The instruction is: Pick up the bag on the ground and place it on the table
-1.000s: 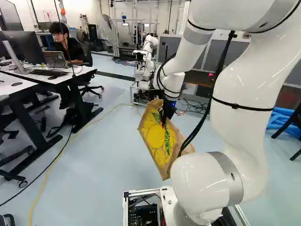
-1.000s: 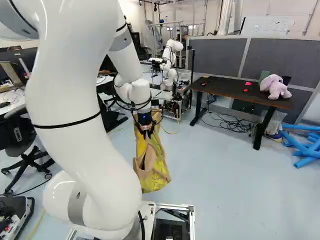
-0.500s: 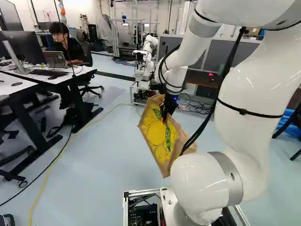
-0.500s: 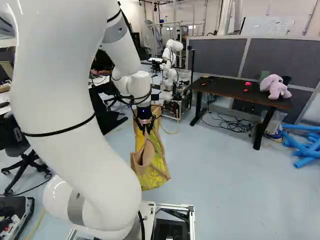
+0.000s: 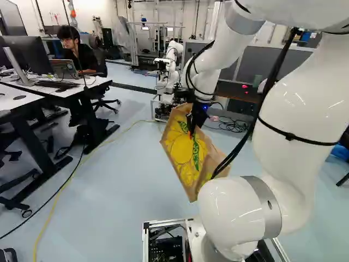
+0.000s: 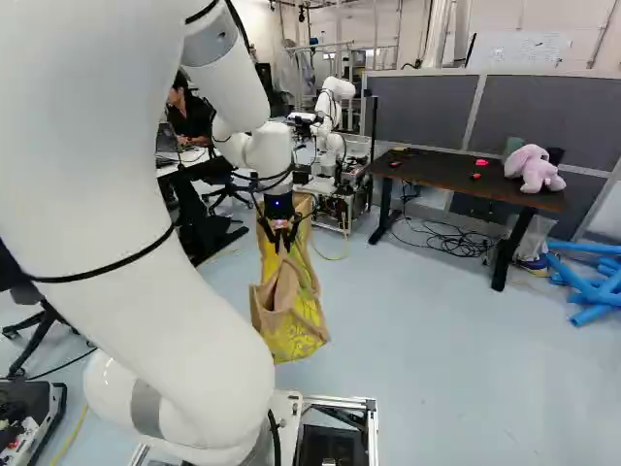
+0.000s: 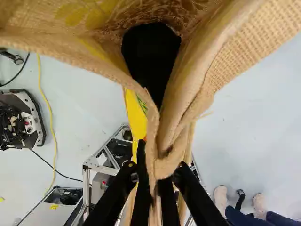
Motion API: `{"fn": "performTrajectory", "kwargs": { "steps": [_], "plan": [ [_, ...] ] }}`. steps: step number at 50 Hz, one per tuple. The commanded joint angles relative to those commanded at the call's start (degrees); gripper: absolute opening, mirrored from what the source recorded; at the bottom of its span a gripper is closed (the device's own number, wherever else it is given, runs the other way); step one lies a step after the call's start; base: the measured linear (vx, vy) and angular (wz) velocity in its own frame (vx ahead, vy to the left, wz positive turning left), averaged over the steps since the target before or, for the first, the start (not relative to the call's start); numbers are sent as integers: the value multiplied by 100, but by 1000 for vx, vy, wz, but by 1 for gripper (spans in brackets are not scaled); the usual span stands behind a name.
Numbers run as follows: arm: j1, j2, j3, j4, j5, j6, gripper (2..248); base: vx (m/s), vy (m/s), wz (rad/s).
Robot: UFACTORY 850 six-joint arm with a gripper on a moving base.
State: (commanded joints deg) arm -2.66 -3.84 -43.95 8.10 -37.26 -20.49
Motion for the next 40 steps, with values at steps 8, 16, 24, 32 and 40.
{"fn": "performTrajectory", "kwargs": {
  "steps": [8, 16, 24, 32, 40],
  "plan": [
    [-19, 109, -62, 0, -161, 0, 22, 0, 0, 0],
    [-37, 212, -130, 0, -322, 0, 22, 0, 0, 0],
    [-55, 309, -203, 0, -483, 0, 22, 0, 0, 0],
    [-72, 400, -281, 0, -644, 0, 22, 0, 0, 0],
    [-93, 483, -367, 0, -826, 0, 22, 0, 0, 0]
  ]
}}
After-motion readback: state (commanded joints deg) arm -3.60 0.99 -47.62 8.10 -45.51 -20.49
